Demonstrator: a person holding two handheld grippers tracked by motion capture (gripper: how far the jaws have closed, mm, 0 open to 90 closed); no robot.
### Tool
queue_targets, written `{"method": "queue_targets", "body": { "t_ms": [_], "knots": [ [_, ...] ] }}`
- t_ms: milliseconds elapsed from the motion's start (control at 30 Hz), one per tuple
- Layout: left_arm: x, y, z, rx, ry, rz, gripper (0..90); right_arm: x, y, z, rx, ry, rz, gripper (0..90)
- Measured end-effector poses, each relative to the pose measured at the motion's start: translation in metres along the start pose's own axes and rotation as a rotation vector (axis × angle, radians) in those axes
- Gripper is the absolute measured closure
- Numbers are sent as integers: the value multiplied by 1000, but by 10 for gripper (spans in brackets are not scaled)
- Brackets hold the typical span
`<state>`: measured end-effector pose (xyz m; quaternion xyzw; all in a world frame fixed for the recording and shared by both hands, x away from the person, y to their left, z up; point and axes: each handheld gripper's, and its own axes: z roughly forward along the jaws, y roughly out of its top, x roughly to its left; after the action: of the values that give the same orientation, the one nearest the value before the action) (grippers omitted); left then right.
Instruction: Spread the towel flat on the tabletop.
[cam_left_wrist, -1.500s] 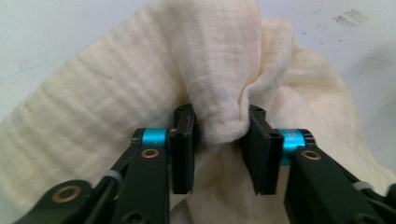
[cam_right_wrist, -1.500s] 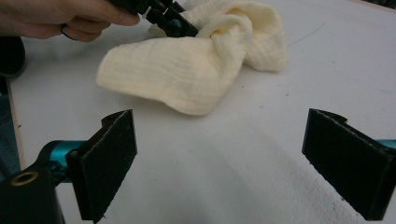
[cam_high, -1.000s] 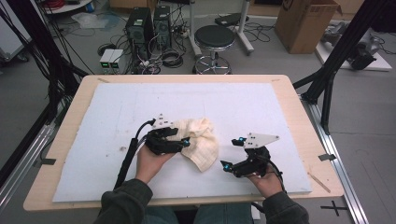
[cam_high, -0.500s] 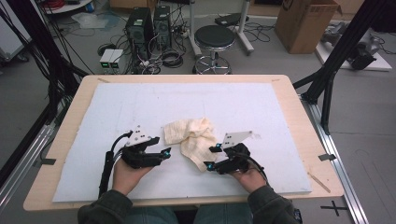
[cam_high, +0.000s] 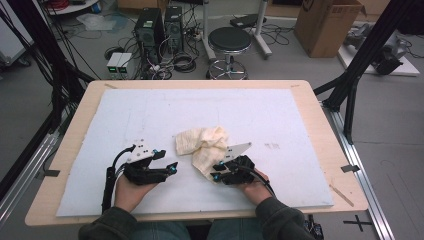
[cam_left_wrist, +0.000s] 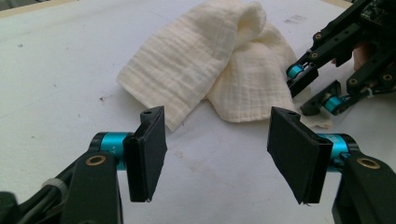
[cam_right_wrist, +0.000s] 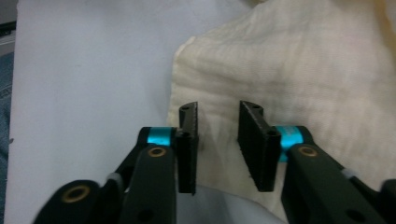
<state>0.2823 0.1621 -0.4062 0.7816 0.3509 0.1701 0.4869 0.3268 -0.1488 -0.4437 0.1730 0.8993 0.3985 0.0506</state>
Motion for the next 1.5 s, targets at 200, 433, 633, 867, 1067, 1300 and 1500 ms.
{"method": "queue_targets", "body": {
  "t_ms": [200, 433, 633, 867, 1067, 1300, 1500],
  "knots": [
    [-2, -2, 2, 4, -11, 12, 377, -1, 0, -6, 11, 23, -36, 875],
    [-7, -2, 5, 4, -40, 22, 379, -3, -9, -50, -68, 40, -38, 877],
    [-14, -2, 12, 9, -68, 28, 389, -8, -36, -81, -82, 10, 0, 877],
    [-29, -3, 24, 42, -127, 63, 454, -9, -57, -100, -97, -18, 22, 875],
    [-42, -5, 42, 92, -153, 106, 455, -6, -56, -96, -95, -15, 5, 874],
    [-35, -3, 70, 128, -68, 83, 438, -8, -53, -87, -74, 1, 0, 875],
    [-30, 4, 67, 127, -45, 125, 834, -10, -51, -86, -76, 7, -11, 875]
  ]
}}
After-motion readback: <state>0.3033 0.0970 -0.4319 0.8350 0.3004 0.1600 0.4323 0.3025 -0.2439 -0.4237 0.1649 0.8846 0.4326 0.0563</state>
